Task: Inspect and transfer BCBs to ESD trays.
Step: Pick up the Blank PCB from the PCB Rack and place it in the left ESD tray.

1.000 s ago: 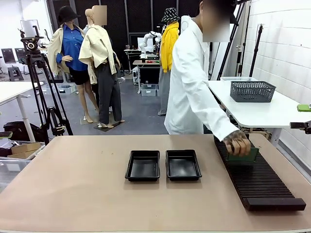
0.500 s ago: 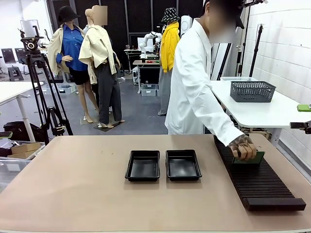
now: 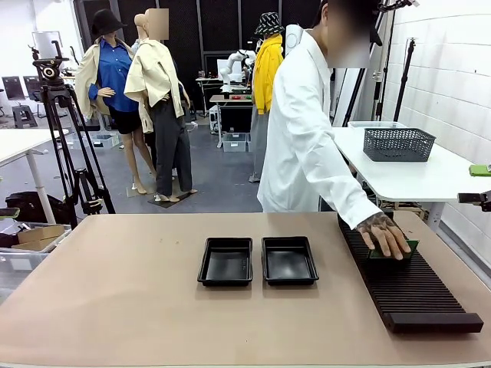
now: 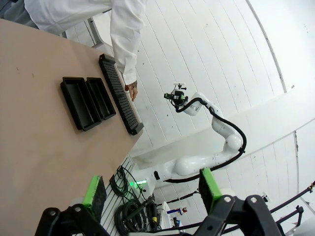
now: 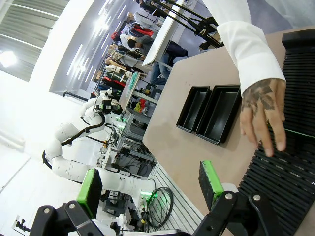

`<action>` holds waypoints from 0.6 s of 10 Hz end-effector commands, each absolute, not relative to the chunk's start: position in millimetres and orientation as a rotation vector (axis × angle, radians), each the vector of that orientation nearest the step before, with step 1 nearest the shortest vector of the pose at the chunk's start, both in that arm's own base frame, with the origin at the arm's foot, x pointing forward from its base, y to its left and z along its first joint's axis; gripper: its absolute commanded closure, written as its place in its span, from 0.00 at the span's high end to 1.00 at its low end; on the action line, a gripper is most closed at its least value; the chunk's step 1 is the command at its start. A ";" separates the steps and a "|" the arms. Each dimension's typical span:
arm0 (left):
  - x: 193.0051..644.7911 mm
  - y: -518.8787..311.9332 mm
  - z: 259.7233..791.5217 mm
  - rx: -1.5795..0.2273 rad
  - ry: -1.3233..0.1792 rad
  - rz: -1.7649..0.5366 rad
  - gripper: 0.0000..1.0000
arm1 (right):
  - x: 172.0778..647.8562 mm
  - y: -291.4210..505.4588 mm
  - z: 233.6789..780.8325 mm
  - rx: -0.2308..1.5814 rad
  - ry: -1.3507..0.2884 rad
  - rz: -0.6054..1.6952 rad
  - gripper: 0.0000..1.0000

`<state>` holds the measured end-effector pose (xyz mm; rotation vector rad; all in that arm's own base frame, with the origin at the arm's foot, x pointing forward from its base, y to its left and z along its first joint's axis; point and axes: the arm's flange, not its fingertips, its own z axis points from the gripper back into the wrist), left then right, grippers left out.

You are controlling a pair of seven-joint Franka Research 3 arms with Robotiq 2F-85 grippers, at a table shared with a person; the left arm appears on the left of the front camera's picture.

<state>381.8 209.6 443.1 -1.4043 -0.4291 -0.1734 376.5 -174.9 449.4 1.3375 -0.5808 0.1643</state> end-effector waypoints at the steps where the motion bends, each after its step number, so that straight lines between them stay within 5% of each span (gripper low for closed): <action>1: 380.8 211.7 443.8 -1.394 -0.425 -0.168 1.00 | 375.3 -175.3 448.9 1.342 -0.572 0.163 1.00; 6: 380.8 211.7 443.8 -1.394 -0.425 -0.168 1.00 | 375.3 -175.3 448.9 1.342 -0.572 0.163 1.00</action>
